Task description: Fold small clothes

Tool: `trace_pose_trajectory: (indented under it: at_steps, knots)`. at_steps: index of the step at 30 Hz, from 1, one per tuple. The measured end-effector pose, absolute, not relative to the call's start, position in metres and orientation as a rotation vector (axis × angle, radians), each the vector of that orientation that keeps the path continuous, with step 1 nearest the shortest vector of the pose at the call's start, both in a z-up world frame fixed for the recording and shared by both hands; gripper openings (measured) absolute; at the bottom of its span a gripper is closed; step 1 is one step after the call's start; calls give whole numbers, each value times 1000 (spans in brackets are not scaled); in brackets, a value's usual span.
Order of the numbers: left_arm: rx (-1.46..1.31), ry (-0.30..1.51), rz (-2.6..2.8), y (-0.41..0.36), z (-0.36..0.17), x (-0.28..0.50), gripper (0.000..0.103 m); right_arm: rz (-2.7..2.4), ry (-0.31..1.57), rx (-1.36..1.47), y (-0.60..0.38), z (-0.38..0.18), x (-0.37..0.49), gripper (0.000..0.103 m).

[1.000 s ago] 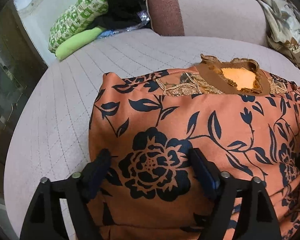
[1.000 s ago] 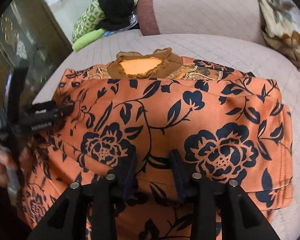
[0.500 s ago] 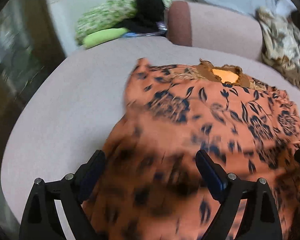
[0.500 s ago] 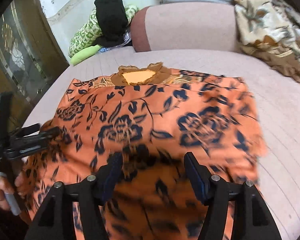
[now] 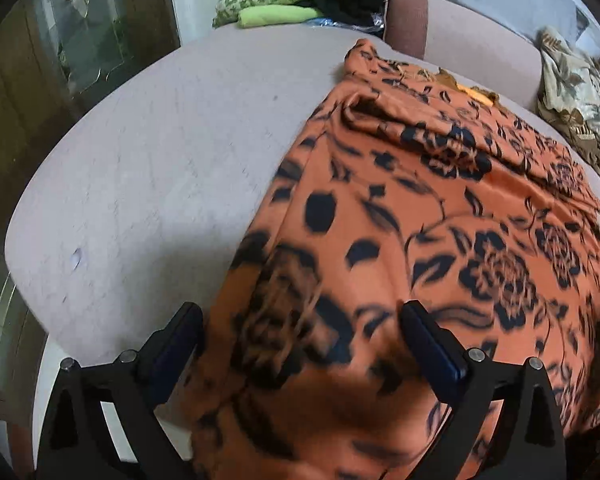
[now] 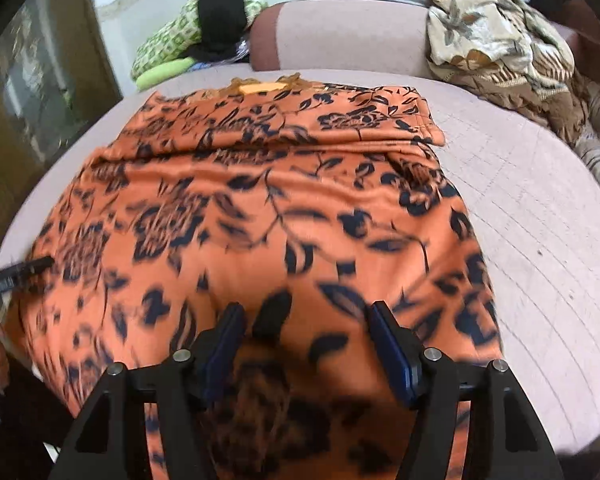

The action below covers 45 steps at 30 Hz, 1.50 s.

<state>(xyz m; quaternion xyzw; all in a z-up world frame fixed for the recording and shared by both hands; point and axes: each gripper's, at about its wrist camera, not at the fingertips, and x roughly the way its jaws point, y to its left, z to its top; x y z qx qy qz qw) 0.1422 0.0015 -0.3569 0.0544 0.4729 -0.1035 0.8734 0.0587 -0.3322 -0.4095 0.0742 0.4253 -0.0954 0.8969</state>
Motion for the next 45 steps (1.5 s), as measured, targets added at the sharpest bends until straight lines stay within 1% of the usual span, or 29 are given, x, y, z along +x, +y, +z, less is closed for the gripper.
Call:
trace_pose_trajectory:
  at_steps: [4, 6, 9, 11, 13, 16, 22, 23, 24, 25, 27, 29, 30, 32, 33, 35, 36, 37, 38, 39, 40, 41, 42, 43, 44, 45]
  knots:
    - [103, 1044, -215, 17, -362, 126, 101, -188, 920, 130, -322, -412, 34, 68]
    - [40, 1129, -211, 33, -364, 123, 101, -174, 943, 124, -320, -411, 27, 70]
    - [-34, 1193, -221, 51, -359, 120, 99, -106, 1018, 95, -316, -411, 21, 80]
    - [-20, 1176, -171, 63, -345, 123, 99, -86, 1047, 95, -320, -409, 17, 80]
    - [2, 1165, -133, 74, -333, 131, 99, -65, 1072, 171, -333, -407, 10, 80]
    - [-8, 1199, -136, 78, -328, 148, 99, -73, 1039, 327, -363, -398, -4, 80]
    - [8, 1281, -202, 51, -348, 169, 99, -176, 995, 519, -425, -389, -34, 80]
    - [-10, 1296, -241, 46, -352, 168, 97, -178, 996, 565, -433, -391, -38, 80]
    - [-26, 1304, -277, 42, -355, 166, 92, -184, 996, 609, -442, -393, -42, 80]
    - [-29, 1315, -321, 36, -359, 163, 77, -195, 994, 680, -453, -397, -47, 80]
    - [52, 1281, -299, 28, -358, 157, 63, -198, 994, 776, -466, -405, -52, 80]
    - [68, 1240, -352, 19, -351, 154, 29, -182, 990, 861, -474, -414, -53, 80]
    - [67, 1234, -366, 17, -348, 155, 27, -179, 990, 881, -474, -417, -53, 80]
    - [73, 1249, -366, 13, -349, 159, 27, -185, 1011, 879, -467, -425, -48, 80]
    - [64, 1260, -361, 13, -350, 163, 28, -190, 1009, 867, -463, -425, -46, 81]
    - [-4, 1283, -373, 18, -352, 169, 35, -189, 988, 832, -452, -424, -44, 81]
    - [-30, 1291, -385, 20, -352, 173, 38, -164, 989, 814, -446, -423, -41, 80]
    - [-42, 1294, -396, 30, -352, 172, 44, -131, 1003, 798, -438, -424, -39, 75]
    - [-38, 1295, -407, 29, -351, 173, 45, -108, 1018, 778, -430, -424, -36, 70]
    - [-13, 1291, -407, 27, -351, 171, 45, -91, 1028, 749, -424, -423, -34, 60]
    - [21, 1280, -411, 22, -351, 169, 45, -69, 1029, 717, -419, -420, -31, 46]
    - [58, 1262, -418, 16, -351, 168, 41, -47, 1028, 698, -415, -417, -30, 39]
    - [74, 1248, -425, 13, -351, 167, 35, -46, 1029, 677, -412, -416, -29, 36]
    - [84, 1234, -434, 12, -349, 165, 24, -59, 1036, 652, -411, -416, -26, 36]
    - [86, 1227, -445, 11, -348, 166, 22, -80, 1046, 633, -411, -417, -24, 36]
    - [82, 1229, -446, 10, -347, 167, 22, -104, 1057, 635, -414, -420, -22, 36]
